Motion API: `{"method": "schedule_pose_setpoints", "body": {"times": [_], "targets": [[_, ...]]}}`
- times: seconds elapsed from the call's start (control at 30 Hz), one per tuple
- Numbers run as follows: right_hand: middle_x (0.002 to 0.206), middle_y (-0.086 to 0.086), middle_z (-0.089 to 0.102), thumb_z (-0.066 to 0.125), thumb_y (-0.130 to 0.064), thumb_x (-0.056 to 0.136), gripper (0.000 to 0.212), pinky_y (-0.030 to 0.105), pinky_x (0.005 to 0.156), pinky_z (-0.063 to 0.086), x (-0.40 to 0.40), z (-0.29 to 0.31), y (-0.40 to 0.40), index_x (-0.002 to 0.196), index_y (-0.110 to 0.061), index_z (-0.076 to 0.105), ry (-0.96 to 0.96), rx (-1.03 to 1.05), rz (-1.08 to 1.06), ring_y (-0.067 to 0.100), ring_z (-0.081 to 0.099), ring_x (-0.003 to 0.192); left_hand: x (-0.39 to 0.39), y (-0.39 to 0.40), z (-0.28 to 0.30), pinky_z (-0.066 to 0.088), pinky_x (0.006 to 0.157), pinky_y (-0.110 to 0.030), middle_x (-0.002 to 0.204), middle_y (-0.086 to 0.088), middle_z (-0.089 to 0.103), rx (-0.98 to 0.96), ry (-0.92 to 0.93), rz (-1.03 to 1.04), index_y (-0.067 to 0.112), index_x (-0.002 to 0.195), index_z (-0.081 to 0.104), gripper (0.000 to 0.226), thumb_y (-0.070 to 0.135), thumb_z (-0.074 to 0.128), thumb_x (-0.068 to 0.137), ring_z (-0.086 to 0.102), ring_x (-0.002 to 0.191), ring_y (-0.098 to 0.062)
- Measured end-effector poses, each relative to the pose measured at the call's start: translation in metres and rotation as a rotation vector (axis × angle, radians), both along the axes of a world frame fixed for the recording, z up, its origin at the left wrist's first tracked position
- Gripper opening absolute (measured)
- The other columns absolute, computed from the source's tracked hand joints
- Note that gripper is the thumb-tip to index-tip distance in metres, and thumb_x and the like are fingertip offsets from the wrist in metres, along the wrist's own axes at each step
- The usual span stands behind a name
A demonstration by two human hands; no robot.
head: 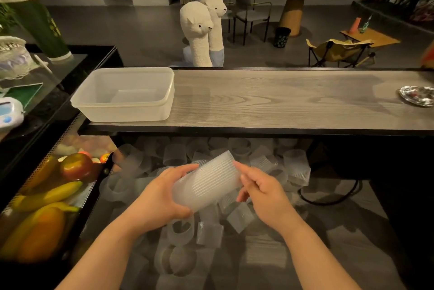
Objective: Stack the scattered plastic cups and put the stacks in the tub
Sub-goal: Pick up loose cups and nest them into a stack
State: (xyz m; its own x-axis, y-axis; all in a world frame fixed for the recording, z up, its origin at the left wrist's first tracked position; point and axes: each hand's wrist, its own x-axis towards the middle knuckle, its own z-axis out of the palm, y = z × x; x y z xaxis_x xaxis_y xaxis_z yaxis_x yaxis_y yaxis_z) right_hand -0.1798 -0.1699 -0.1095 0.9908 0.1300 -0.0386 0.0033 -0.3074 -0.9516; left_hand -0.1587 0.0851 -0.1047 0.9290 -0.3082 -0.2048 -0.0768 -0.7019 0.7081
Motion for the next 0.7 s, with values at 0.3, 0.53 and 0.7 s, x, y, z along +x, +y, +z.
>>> {"method": "schedule_pose_setpoints", "body": {"times": [0.3, 0.53, 0.7], "targets": [[0.119, -0.001, 0.063, 0.058, -0.028, 0.097, 0.029, 0.028, 0.076, 0.050, 0.021, -0.072, -0.008, 0.124, -0.037, 0.057, 0.261, -0.313, -0.305, 0.017, 0.062, 0.097, -0.011, 0.008, -0.007, 0.050, 0.084, -0.025, 0.121, 0.031, 0.040, 0.032, -0.033, 0.106, 0.069, 0.126, 0.031, 0.093, 0.031, 0.086, 0.061, 0.047, 0.110, 0.000], [0.132, 0.004, 0.061, 0.071, -0.051, 0.080, 0.071, 0.033, 0.097, 0.049, 0.002, -0.169, 0.009, 0.138, -0.019, 0.044, 0.548, -0.598, -0.130, 0.026, 0.059, 0.120, -0.024, 0.017, -0.009, 0.055, 0.083, -0.028, 0.115, 0.028, 0.046, 0.019, 0.017, 0.170, 0.061, 0.130, 0.030, 0.092, 0.038, 0.087, 0.062, 0.055, 0.102, -0.007], [0.128, 0.008, 0.062, 0.073, -0.029, 0.086, 0.065, 0.032, 0.093, 0.049, -0.003, -0.167, -0.003, 0.143, -0.020, 0.043, 0.586, -0.339, -0.310, 0.030, 0.060, 0.116, -0.028, 0.024, -0.005, 0.052, 0.083, -0.026, 0.112, 0.025, 0.050, 0.036, 0.031, 0.193, 0.060, 0.131, 0.027, 0.089, 0.041, 0.085, 0.066, 0.057, 0.099, -0.005]]}}
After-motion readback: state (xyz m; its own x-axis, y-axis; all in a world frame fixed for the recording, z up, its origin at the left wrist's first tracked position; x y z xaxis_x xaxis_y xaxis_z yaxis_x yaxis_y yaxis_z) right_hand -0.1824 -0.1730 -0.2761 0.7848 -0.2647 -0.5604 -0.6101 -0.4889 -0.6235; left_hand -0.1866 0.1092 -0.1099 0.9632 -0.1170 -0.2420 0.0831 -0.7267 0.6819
